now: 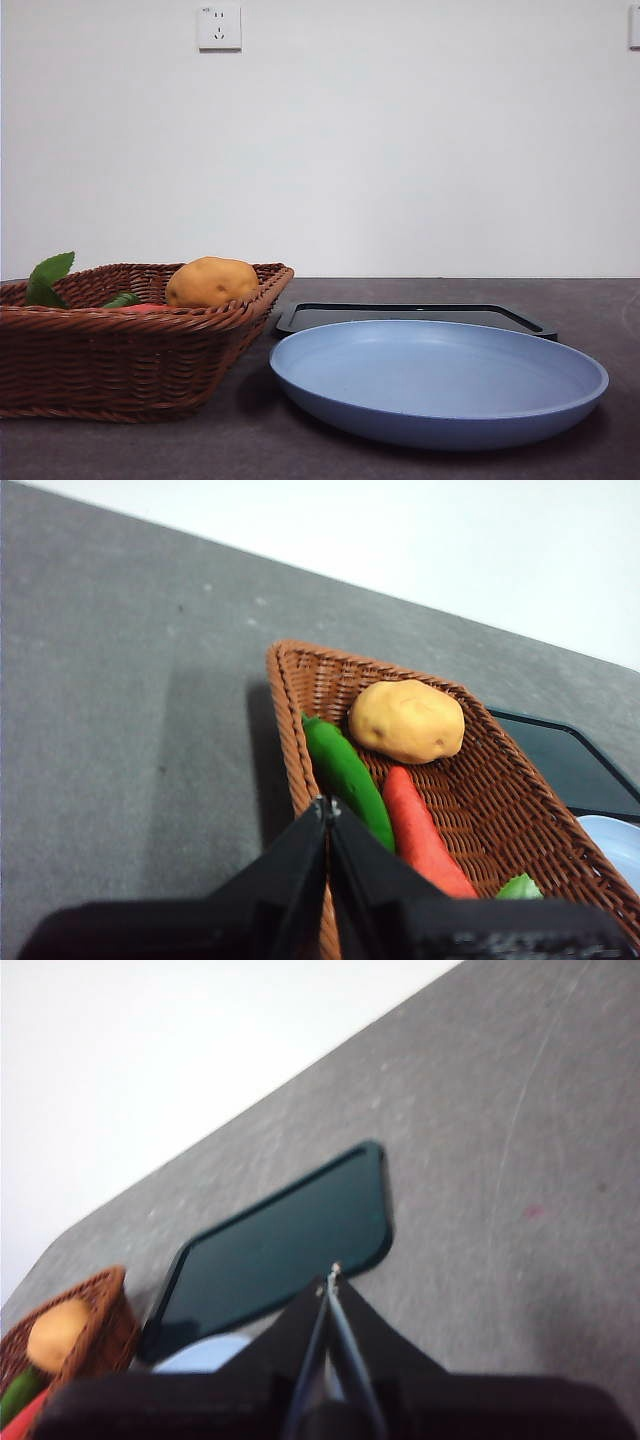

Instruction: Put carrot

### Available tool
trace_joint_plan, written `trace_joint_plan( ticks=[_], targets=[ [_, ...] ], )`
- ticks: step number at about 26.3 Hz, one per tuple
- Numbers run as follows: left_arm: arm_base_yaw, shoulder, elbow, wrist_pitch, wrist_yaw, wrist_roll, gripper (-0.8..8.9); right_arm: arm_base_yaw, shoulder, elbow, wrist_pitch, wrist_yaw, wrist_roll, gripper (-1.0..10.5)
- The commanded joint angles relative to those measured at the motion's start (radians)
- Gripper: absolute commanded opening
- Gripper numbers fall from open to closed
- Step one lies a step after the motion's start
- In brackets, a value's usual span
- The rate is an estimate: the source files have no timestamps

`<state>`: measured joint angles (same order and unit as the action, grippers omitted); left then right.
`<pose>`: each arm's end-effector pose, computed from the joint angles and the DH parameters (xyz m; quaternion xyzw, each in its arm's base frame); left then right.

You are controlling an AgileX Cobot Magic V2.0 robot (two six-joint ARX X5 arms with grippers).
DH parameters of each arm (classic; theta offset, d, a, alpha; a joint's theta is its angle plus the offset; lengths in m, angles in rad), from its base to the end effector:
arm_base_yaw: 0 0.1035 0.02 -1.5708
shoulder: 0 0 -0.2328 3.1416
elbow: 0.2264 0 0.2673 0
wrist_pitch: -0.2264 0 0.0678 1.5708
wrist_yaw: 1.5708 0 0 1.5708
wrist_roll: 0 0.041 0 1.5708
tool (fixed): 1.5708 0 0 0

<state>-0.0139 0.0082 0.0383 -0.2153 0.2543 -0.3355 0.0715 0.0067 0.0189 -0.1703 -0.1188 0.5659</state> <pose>0.1512 -0.0124 0.1534 -0.1757 0.1127 -0.1159 0.9711 0.1533 0.0159 0.1512 0.2789 0.1022 0.0689 0.9524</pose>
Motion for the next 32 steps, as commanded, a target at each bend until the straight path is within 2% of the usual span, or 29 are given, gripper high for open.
trace_joint_plan(
  ticks=[1,7,11,17,20,25,28,32],
  targets=[
    [0.002,0.025,0.065,-0.022,-0.013,-0.029,0.07,0.001,0.021,0.048,-0.051,-0.018,0.02,0.0],
    [0.002,0.202,0.21,-0.048,-0.009,-0.029,0.07,0.001,0.125,0.181,-0.152,-0.04,-0.031,0.0],
    [0.002,0.361,0.318,-0.048,0.023,-0.015,0.07,0.001,0.232,0.29,-0.205,-0.04,-0.09,0.0],
    [-0.002,0.573,0.463,-0.05,0.135,0.062,0.07,0.001,0.423,0.441,-0.297,-0.045,-0.177,0.0],
    [-0.008,0.675,0.522,-0.067,0.209,0.138,0.07,0.001,0.518,0.506,-0.333,-0.098,-0.232,0.0],
    [-0.032,0.824,0.613,-0.18,0.277,0.208,0.07,0.001,0.676,0.603,-0.436,-0.191,-0.294,0.0],
    [-0.054,0.916,0.665,-0.248,0.347,0.235,0.07,0.001,0.795,0.645,-0.487,-0.247,-0.345,0.0],
    [-0.066,0.938,0.669,-0.225,0.41,0.231,0.08,0.002,0.923,0.645,-0.49,-0.277,-0.365,0.1]
  ],
)
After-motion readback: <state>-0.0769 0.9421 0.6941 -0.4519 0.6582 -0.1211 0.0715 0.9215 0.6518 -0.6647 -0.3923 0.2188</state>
